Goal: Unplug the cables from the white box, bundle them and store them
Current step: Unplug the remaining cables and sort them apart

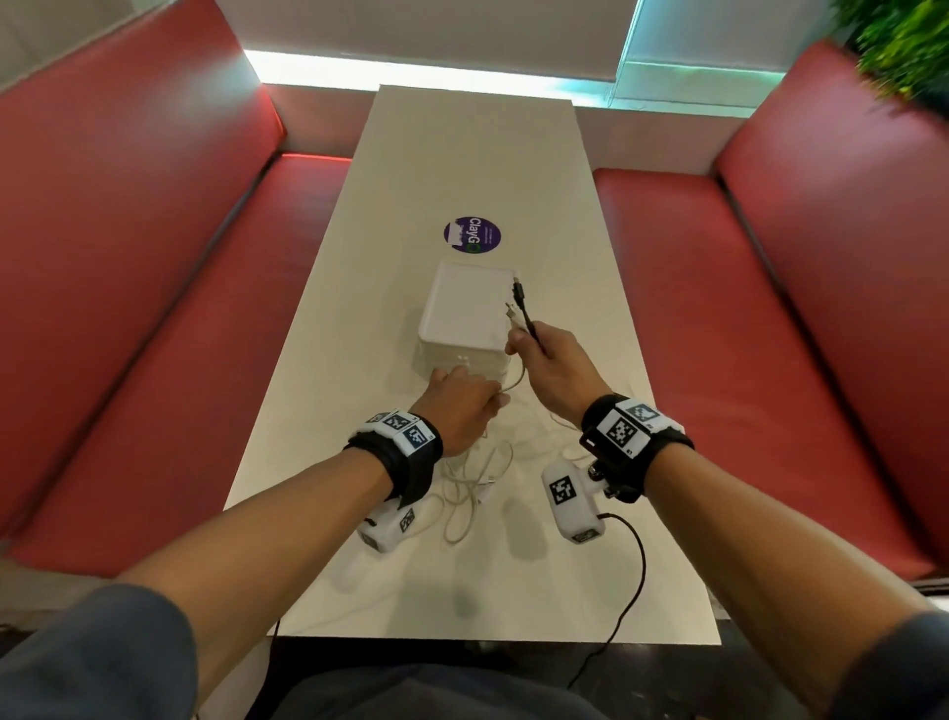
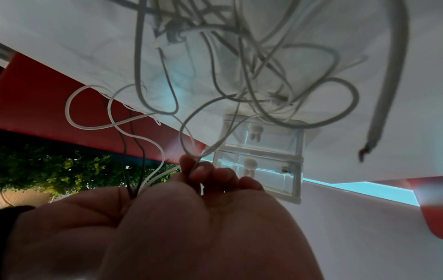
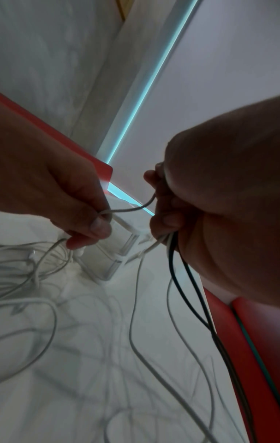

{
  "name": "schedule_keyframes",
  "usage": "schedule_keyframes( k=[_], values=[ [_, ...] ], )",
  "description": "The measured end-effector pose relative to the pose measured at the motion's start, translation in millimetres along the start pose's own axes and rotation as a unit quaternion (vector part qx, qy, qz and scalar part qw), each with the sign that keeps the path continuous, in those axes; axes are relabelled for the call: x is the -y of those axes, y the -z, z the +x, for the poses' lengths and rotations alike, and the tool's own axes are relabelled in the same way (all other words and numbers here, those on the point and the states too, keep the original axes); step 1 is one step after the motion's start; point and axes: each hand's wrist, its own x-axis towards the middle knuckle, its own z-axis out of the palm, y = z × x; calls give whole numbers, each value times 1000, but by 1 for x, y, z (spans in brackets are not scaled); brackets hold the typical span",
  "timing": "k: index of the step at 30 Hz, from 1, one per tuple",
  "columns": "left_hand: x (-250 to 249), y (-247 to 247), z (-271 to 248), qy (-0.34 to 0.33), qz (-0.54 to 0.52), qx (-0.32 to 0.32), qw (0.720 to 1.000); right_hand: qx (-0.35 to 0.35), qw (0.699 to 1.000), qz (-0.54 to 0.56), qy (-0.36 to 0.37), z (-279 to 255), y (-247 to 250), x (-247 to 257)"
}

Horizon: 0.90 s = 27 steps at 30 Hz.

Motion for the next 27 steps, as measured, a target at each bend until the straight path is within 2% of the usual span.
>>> schedule_keyframes(
  k=[4,9,12,15,20,23,25,27],
  values=[
    [9,2,-8,2,-23,-4,1000,22,1000,14,14,-2,-3,-2],
    [24,-7,-15,-8,-32,-4,999,9,999,27,21,-7,-6,-5],
    [29,-13,-18,-14,-42,-5,999,24,999,38,28,-8,-6,-5],
    [28,-17,-17,-14,-38,-1,999,29,996,81,5,-7,-6,-6],
    [41,-24,-19,47,22,73,996,-45,973,218,-59,6,21,8],
    [50,-25,-25,54,20,71,996,-72,962,254,-70,16,44,17],
    [50,-23,-27,47,35,54,997,-46,967,241,-65,14,41,17],
    [47,-19,-26,44,59,35,997,16,969,234,-73,6,24,15]
  ],
)
